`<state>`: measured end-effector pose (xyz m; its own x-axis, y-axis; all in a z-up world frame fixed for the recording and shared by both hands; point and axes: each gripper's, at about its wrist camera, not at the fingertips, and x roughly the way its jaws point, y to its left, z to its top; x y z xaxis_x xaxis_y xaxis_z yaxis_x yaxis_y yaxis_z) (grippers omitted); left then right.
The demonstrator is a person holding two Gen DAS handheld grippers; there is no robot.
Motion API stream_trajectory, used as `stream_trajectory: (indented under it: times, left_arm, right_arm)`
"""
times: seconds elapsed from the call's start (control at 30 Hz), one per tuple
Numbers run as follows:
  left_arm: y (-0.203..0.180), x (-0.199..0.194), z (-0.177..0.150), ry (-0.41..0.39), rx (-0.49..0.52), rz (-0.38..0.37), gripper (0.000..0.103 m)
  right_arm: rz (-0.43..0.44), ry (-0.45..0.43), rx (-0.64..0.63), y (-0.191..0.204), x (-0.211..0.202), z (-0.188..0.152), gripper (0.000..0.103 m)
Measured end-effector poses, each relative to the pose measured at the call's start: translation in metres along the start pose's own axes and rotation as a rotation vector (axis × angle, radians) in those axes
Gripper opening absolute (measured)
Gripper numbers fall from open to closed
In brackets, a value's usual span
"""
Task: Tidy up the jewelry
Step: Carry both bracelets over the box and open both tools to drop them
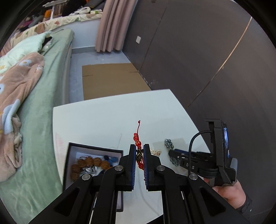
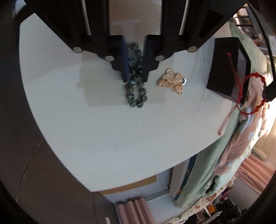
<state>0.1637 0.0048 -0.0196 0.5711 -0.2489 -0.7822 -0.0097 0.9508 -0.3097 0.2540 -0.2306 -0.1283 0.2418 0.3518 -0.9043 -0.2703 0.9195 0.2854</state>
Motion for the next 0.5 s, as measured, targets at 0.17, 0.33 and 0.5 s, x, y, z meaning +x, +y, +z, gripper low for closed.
stream_trajectory:
  times: [0.17,0.33,0.5]
  left_arm:
    - [0.015,-0.016,0.0,-0.031,-0.021,-0.018,0.008]
    - [0.027,-0.027,-0.005,-0.048,-0.033,-0.021,0.008]
    - [0.037,-0.03,-0.011,-0.052,-0.032,0.003,0.008]
  right_arm:
    - [0.016,-0.018,0.03,0.001,-0.012,-0.003,0.015]
    - [0.045,-0.047,0.04,0.008,-0.027,-0.005,0.015]
    - [0.073,-0.081,0.035,0.019,-0.043,-0.009,0.012]
